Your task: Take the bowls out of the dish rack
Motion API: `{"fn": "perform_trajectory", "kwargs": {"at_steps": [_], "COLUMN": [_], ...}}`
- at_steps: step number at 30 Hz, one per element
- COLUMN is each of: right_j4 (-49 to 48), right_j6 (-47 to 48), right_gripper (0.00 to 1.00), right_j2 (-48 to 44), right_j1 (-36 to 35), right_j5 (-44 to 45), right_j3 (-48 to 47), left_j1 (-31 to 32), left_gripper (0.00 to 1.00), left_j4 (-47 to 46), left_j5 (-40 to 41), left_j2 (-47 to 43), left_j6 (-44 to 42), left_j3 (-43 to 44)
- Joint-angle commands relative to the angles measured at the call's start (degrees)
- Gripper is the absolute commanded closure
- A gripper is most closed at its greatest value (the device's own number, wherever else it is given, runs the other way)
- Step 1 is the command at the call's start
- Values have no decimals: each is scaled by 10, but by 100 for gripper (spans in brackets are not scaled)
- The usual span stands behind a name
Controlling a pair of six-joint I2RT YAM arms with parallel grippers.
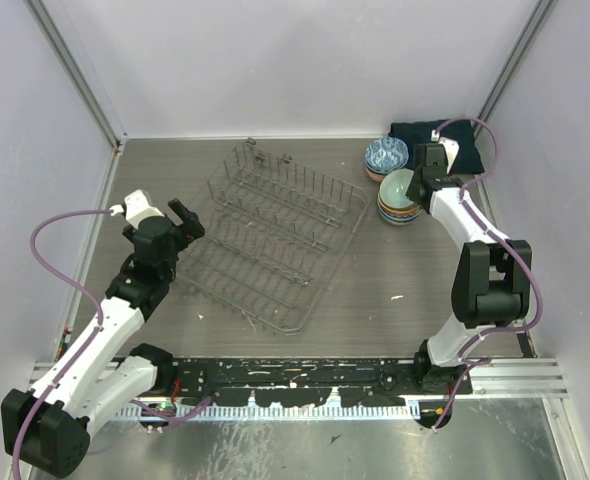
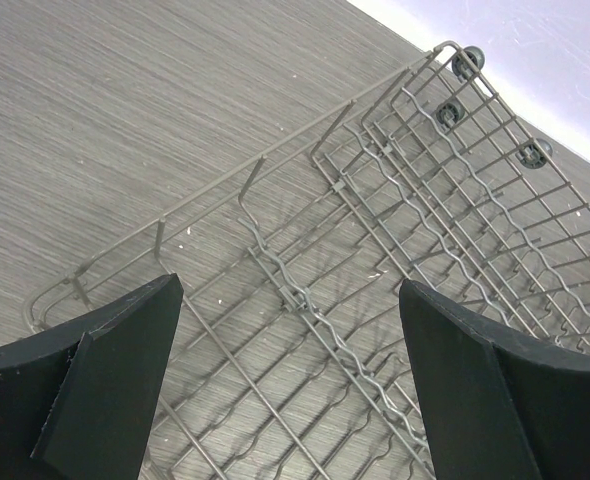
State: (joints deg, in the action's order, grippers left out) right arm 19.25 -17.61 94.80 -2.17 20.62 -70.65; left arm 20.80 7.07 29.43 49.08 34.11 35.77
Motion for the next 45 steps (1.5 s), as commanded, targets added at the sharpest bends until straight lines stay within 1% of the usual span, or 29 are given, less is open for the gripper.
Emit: {"fn": "perform_trajectory", "kwargs": {"at_steps": [1, 4, 12, 17, 25, 32, 34, 36, 38, 39, 41, 45], "right_j4": [-22, -22, -16, -13, -18, -35, -48, -62, -76, -82, -96, -121], "right_j6": [-13, -12, -13, -12, -14, -24, -32, -40, -46, -49, -59, -87], "right_gripper": [90, 88, 80, 77, 59, 47, 43, 35, 12, 4, 0, 0], "right_j2": [-4, -3, 2, 1, -42, -123, -151, -181, -213, -229, -268, -346], "right_j1": [5, 7, 7, 8, 8, 7, 7, 6, 2, -1, -4, -5], "right_j5": [-10, -12, -17, -19, -9, -16, -34, -49, -57, -57, -59, -64], "right_j3": [-40, -40, -46, -45, -22, 20, 40, 67, 95, 111, 148, 225], "left_j1": [1, 2, 1, 2, 1, 1, 1, 1, 2, 1, 1, 1], "left_gripper": [2, 2, 2, 2, 2, 2, 2, 2, 2, 2, 2, 2], "left_j4": [-19, -20, -18, -18, -18, -16, -16, -16, -16, -16, -15, -15], "left_j5": [5, 5, 6, 7, 7, 9, 9, 9, 8, 8, 7, 7], "left_j2": [-3, -3, -4, -5, -4, -3, -4, -5, -4, -4, -5, -5], "left_j6": [-4, -4, -4, -4, -4, -5, -6, -6, -6, -6, -6, -6], "left_j3": [-9, -9, -9, -9, -9, -7, -7, -7, -6, -6, -6, -6]}}
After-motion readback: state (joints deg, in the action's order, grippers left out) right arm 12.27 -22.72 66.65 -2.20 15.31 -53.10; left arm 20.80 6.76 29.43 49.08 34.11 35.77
